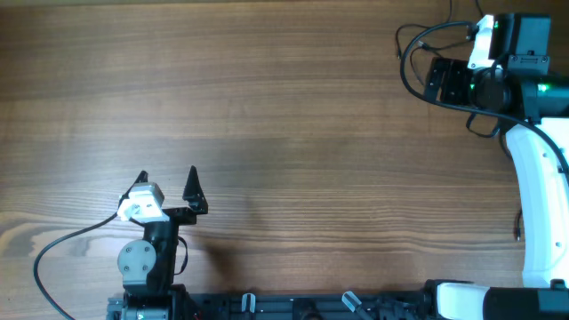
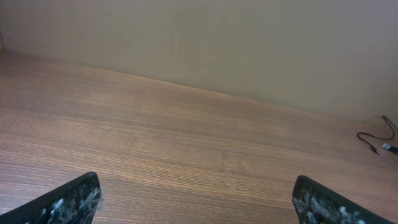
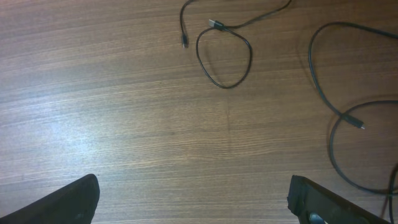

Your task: Untangle cables

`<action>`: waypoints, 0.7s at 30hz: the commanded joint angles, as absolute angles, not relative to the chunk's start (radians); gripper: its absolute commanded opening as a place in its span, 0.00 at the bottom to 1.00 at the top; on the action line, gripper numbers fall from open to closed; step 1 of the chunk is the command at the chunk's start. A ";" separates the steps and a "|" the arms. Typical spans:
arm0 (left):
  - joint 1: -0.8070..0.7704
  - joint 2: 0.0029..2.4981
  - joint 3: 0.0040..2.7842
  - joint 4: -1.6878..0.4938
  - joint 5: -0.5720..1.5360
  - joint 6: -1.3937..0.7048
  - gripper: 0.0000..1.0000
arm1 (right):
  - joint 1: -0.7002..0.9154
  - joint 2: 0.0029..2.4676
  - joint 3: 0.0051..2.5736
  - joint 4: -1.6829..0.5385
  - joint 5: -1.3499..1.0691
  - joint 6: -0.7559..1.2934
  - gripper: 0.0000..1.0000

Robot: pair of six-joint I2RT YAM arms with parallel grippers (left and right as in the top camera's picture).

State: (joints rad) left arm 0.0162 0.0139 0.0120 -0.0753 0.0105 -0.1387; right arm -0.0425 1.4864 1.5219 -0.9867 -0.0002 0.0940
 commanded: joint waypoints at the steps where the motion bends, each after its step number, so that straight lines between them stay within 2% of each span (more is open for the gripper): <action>1: 0.027 0.006 0.006 -0.076 0.029 -0.119 1.00 | -0.044 1.494 1.517 -0.976 -0.009 0.105 1.00; 8: 0.027 0.006 0.006 -0.076 0.029 -0.119 1.00 | -0.044 1.458 1.511 -0.911 -0.017 0.108 1.00; 13: 0.027 0.006 0.006 -0.076 0.029 -0.119 1.00 | -0.044 1.375 1.414 -0.690 -0.084 0.108 1.00; 21: 0.027 0.006 0.006 -0.076 0.029 -0.119 1.00 | -0.044 1.184 1.056 -0.325 -0.205 0.108 1.00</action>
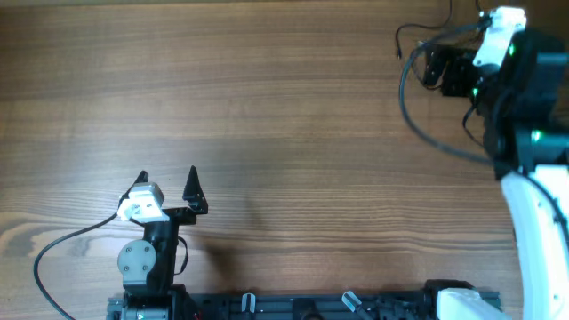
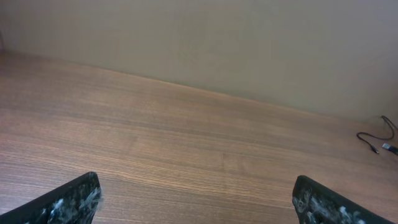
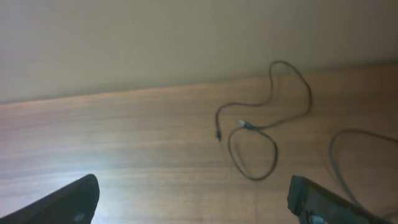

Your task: Untangle cables

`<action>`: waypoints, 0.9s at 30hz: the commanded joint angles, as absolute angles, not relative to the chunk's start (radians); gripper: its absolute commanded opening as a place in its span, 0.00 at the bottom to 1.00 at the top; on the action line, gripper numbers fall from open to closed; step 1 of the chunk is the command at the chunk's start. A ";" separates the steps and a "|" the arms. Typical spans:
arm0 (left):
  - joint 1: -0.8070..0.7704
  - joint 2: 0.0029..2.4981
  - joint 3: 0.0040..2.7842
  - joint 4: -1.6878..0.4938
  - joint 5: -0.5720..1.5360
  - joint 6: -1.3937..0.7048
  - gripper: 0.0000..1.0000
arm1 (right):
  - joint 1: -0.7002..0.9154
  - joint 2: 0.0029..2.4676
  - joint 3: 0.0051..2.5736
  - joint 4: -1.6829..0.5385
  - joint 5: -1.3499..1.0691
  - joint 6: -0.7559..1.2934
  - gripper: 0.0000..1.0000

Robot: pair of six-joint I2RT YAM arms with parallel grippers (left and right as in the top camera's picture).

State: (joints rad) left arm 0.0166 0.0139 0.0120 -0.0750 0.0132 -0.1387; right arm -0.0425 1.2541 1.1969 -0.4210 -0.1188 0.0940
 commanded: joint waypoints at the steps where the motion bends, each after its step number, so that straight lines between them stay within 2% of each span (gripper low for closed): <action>1: 0.027 0.006 0.006 -0.076 0.029 -0.119 1.00 | -0.044 1.159 1.003 -0.271 -0.216 0.109 1.00; 14: 0.027 0.006 0.006 -0.076 0.029 -0.119 1.00 | -0.044 0.815 0.335 0.504 -0.245 0.249 1.00; 22: 0.027 0.006 0.006 -0.076 0.029 -0.119 1.00 | -0.044 0.638 0.007 0.879 -0.237 0.309 1.00; 27: 0.027 0.006 0.006 -0.076 0.029 -0.119 1.00 | -0.044 0.560 0.005 0.808 -0.227 0.318 1.00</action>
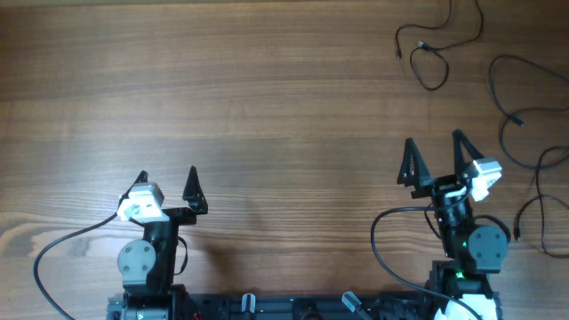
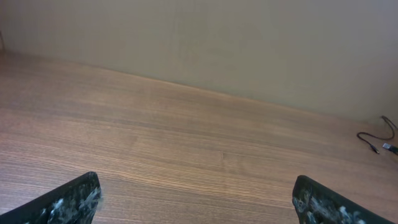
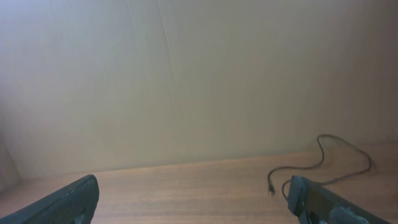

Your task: Untangle cables

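Thin black cables lie at the table's far right. One has a small loop (image 1: 435, 87) and trails toward the back edge. A second (image 1: 518, 122) curves along the right edge. The right wrist view shows the looped cable (image 3: 323, 155) far ahead near the wall, and the left wrist view shows only a cable end (image 2: 375, 147) at its right border. My left gripper (image 1: 167, 176) stands open at the near left, holding nothing. My right gripper (image 1: 433, 142) stands open at the near right, well short of the cables, also holding nothing.
Bare wooden table (image 1: 267, 107) spreads across the middle and left. A plain wall (image 3: 186, 74) rises behind the far edge. Each arm's own black lead (image 1: 53, 249) loops beside its base at the near edge.
My right arm was at the far right corner over the cables; now it is at the near edge, its open gripper pointing toward the wall. The cables lie uncovered. The left arm is unchanged.
My right gripper was open low over the cables at the far right, looking down at the loop. Then it was tilted up with the wall in view. Now it is back at the near edge, holding nothing. The left arm stayed put throughout.
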`<action>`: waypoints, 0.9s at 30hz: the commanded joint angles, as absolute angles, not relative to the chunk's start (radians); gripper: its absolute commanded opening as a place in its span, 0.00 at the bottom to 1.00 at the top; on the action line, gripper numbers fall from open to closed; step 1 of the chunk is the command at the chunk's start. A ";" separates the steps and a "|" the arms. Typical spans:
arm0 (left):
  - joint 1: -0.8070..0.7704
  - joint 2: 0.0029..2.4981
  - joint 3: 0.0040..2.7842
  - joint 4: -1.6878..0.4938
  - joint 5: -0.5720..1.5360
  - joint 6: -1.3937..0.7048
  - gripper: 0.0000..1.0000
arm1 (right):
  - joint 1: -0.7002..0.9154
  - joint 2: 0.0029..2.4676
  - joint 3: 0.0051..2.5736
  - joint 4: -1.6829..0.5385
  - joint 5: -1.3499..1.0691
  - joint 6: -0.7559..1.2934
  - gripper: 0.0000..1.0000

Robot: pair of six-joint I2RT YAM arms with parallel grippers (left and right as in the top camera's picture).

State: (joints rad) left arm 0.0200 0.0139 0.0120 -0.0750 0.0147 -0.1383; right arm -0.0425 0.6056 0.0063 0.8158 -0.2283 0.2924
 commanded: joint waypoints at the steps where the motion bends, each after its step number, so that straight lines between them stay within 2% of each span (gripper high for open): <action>1: 0.027 0.006 0.006 -0.076 0.029 -0.119 1.00 | -0.044 0.549 0.005 0.796 -0.227 0.318 1.00; 7: 0.027 0.006 0.006 -0.076 0.029 -0.119 1.00 | -0.044 0.451 0.005 0.607 -0.226 0.317 1.00; 17: 0.027 0.006 0.006 -0.076 0.029 -0.119 1.00 | -0.044 0.113 0.005 0.025 -0.223 0.316 1.00; 21: 0.027 0.007 0.006 -0.076 0.029 -0.119 1.00 | -0.044 0.007 0.006 0.017 -0.219 0.317 1.00; 27: 0.027 0.007 0.006 -0.076 0.029 -0.119 1.00 | -0.043 0.003 0.005 0.017 -0.218 0.318 0.99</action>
